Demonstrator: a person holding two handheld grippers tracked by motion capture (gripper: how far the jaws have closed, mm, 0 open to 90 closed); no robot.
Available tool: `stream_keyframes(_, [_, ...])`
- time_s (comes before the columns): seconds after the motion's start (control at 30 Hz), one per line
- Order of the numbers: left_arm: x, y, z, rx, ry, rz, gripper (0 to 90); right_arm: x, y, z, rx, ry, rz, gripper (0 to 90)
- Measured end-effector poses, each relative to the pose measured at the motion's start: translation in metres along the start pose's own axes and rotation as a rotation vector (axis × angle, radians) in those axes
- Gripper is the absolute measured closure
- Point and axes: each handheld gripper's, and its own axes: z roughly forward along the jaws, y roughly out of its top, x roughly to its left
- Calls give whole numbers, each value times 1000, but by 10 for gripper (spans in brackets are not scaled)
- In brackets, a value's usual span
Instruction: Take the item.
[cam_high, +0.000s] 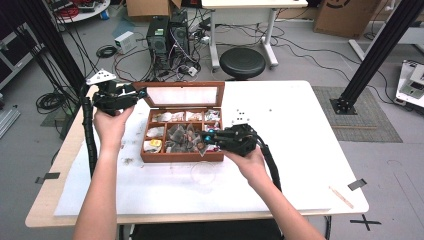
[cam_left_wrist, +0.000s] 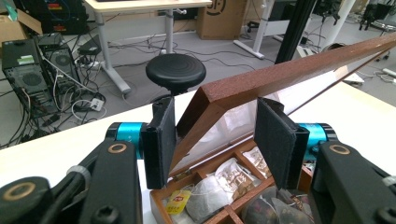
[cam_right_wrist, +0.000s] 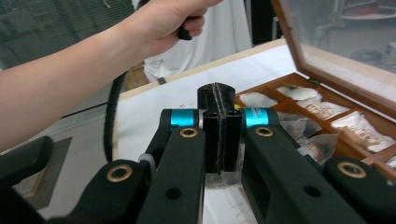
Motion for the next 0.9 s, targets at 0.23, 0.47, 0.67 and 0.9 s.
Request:
stream_keyframes(0.23, [0,0,0,1,0,0,489,13,-10,-8,2,35,-15,900])
stream_keyframes(0.47, [0,0,0,4,0,0,489,19,-20,-15,-14,68,-7,900])
stream_keyframes(0.67, [0,0,0,4,3,-1,489,22,-28,-18,-19,88,-1,900])
stream_keyframes(0.9, [-1,0,0,4,5,-1,488,22,-33,-18,-18,96,6,900])
